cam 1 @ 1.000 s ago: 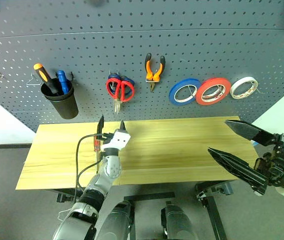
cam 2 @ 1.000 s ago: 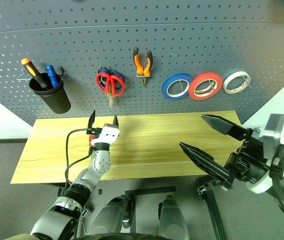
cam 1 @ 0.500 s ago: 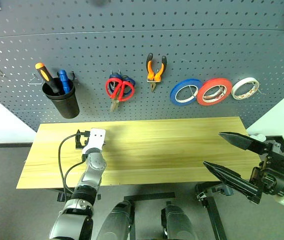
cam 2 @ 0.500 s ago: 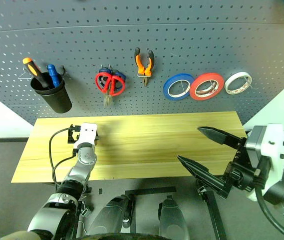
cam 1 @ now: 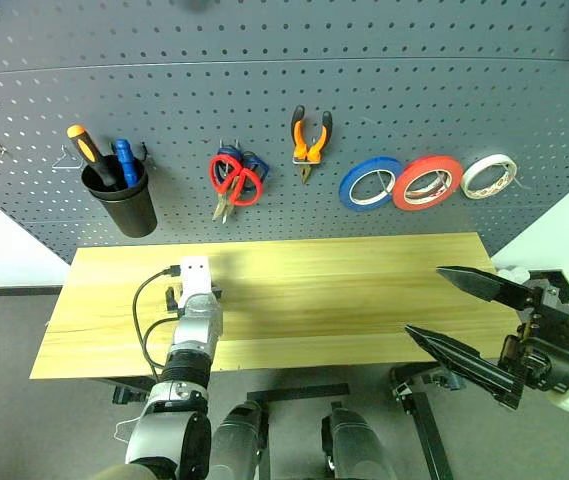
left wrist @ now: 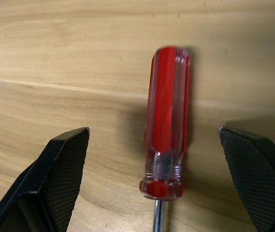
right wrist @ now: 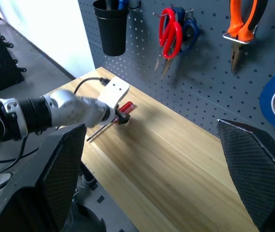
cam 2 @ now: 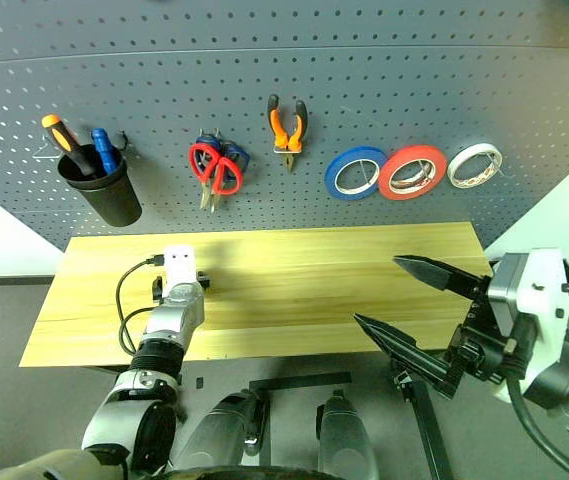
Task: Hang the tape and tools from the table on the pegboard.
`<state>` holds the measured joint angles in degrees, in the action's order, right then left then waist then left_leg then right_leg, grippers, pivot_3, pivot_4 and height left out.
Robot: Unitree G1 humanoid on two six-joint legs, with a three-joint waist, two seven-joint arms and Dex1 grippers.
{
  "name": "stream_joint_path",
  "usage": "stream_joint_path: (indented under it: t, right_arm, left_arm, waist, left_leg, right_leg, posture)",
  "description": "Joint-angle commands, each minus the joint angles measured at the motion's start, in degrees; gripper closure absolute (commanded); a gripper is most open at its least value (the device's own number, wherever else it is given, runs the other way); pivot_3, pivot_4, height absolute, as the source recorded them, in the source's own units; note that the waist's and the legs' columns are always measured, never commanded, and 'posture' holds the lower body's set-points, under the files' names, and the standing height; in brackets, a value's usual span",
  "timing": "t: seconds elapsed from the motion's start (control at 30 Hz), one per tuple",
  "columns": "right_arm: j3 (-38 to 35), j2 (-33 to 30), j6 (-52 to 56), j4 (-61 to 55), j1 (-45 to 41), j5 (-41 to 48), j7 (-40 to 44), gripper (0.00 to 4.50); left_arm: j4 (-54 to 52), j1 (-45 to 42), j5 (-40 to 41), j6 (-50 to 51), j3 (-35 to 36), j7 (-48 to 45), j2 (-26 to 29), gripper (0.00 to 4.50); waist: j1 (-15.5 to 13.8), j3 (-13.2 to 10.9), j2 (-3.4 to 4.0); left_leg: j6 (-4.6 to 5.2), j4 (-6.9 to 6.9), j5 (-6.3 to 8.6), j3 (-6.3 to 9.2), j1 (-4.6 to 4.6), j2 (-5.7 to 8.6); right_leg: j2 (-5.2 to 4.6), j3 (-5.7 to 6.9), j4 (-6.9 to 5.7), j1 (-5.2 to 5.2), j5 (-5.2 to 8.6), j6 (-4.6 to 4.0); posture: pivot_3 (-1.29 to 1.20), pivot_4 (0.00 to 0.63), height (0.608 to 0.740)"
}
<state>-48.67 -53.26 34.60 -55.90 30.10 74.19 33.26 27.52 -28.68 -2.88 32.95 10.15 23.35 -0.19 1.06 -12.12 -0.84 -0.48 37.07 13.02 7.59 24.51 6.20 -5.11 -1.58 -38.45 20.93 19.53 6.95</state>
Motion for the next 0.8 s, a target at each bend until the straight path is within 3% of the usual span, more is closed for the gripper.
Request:
stream_joint_path:
  t: [0.03, 0.23, 0.43, 0.6, 0.8]
  right_arm:
    - [-0.57, 0.23, -0.34, -0.18, 0.38, -0.73, 0.55, 0.00]
    - [-0.98, 0.73, -0.27, -0.18, 1.50, -1.67, 1.09, 0.00]
    - [-1.75, 1.12, -0.35, -0.18, 2.84, -1.92, 1.63, 0.00]
    - [-1.13, 1.15, -0.53, -0.35, 3.04, -1.85, 1.18, 0.00]
    - [-1.01, 1.14, -0.45, -0.37, 3.20, -1.82, 1.04, 0.00]
  left_arm:
    - [-7.26, -0.05, 1.37, 7.36, 1.38, -1.09, 0.55, 0.02]
    - [-12.68, -1.12, 3.31, 18.02, 4.33, -2.91, 2.47, 0.02]
    - [-13.13, -3.66, 5.42, 31.54, 4.36, -9.84, 8.80, 0.02]
    - [-8.46, -7.74, 6.26, 33.62, 3.19, -14.50, 11.93, 0.02]
    - [-6.44, -9.92, 8.16, 35.94, 1.57, -19.59, 11.22, 0.02]
  waist:
    - [-0.02, 0.01, -0.01]
    - [-0.08, 0.02, -0.02]
    - [-0.06, 0.02, -0.02]
    - [-0.33, 0.02, -0.06]
    - [-0.20, 0.02, -0.06]
  left_leg:
    - [0.00, 0.00, 0.00, 0.00, 0.00, 0.00]
    - [-0.01, 0.00, 0.00, 0.00, 0.00, 0.00]
    - [-0.01, 0.00, 0.00, 0.00, -0.01, -0.01]
    - [-0.02, 0.02, 0.00, 0.01, -0.02, 0.00]
    - [-0.02, -0.02, 0.00, 0.01, -0.01, 0.00]
  right_leg:
    - [0.01, 0.00, 0.00, 0.00, 0.00, 0.00]
    - [0.03, 0.00, 0.00, 0.00, 0.00, 0.00]
    - [0.06, 0.00, -0.02, 0.03, 0.00, 0.00]
    - [0.03, 0.01, 0.00, 0.15, 0.00, 0.00]
    - [0.00, 0.00, 0.04, 0.06, 0.00, 0.00]
  posture:
    - [-0.14, 0.184, 0.740]
    - [-0.14, 0.181, 0.740]
    - [-0.14, 0.184, 0.740]
    - [-0.13, 0.190, 0.740]
    - [-0.14, 0.191, 0.740]
